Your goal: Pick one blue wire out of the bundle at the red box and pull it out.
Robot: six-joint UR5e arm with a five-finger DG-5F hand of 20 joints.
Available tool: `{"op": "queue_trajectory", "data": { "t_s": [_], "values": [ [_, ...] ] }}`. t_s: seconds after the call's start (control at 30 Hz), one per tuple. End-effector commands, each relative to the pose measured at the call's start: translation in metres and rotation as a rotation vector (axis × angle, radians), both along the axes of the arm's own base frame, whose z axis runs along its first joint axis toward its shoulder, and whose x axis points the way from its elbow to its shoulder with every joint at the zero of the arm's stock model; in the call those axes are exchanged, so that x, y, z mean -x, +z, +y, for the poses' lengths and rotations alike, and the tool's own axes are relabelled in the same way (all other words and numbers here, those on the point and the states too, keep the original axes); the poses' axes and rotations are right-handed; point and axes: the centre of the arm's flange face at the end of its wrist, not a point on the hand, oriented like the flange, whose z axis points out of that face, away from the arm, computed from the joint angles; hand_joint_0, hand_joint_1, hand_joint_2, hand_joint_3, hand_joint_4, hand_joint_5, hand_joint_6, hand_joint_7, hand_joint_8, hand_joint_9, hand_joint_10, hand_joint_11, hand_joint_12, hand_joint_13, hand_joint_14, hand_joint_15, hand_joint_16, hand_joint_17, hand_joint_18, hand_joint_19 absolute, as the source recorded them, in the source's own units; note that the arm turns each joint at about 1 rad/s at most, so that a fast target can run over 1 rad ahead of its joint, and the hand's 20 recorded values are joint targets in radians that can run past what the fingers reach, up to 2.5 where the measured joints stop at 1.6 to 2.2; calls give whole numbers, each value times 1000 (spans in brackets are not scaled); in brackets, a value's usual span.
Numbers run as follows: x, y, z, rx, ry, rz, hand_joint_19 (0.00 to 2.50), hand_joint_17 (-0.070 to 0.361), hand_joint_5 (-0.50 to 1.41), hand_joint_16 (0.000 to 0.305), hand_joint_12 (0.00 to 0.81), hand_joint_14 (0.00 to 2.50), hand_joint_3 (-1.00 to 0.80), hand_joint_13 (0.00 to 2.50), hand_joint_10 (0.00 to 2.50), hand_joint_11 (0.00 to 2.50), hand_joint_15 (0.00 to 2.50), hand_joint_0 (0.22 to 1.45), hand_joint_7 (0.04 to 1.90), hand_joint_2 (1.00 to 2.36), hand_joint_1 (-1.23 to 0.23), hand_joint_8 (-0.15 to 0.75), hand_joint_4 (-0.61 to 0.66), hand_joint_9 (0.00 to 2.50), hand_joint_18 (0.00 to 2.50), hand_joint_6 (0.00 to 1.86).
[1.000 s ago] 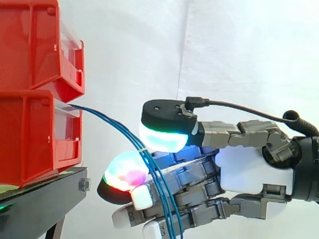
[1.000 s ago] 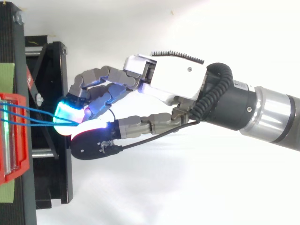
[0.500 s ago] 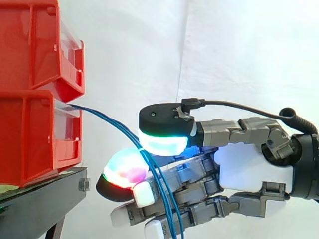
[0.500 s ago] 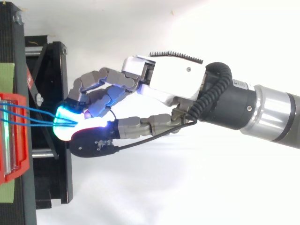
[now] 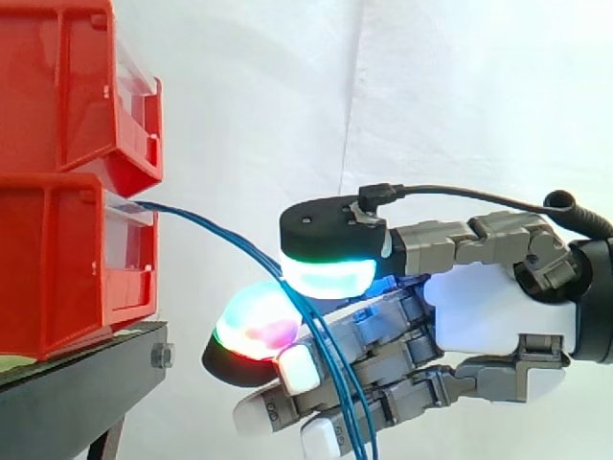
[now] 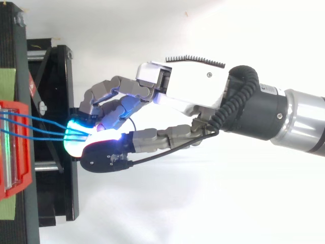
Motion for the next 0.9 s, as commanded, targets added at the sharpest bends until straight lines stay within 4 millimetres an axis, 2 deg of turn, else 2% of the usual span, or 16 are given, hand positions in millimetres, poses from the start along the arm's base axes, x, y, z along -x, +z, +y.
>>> {"op": "queue_trajectory", "data": {
  "t_s": [0.0,0.27,0.43,0.57,0.73,0.87],
  "values": [
    [1,1,-2,0,-2,2,351,149,-189,66,486,6,-16,619,14,614,201,605,833,1015,-728,404,286,852,758,886],
    [1,8,-7,-2,-8,-9,357,158,-168,70,505,6,0,634,15,666,212,571,898,1013,-718,432,319,906,784,887],
    [2,8,-11,0,-13,-8,361,154,-171,68,503,7,46,645,16,724,220,592,940,1014,-725,429,230,920,781,901],
    [1,17,-12,0,-15,-20,352,148,-180,66,490,7,64,650,16,803,228,612,896,1017,-737,420,175,912,777,923],
    [3,25,-14,3,-18,-16,368,144,-189,64,479,8,20,653,14,868,243,625,825,1019,-743,408,197,904,771,934],
    [5,29,-15,6,-18,-4,380,137,-190,61,465,9,-78,651,17,905,253,606,931,1021,-793,407,228,932,748,934]
  ]
}}
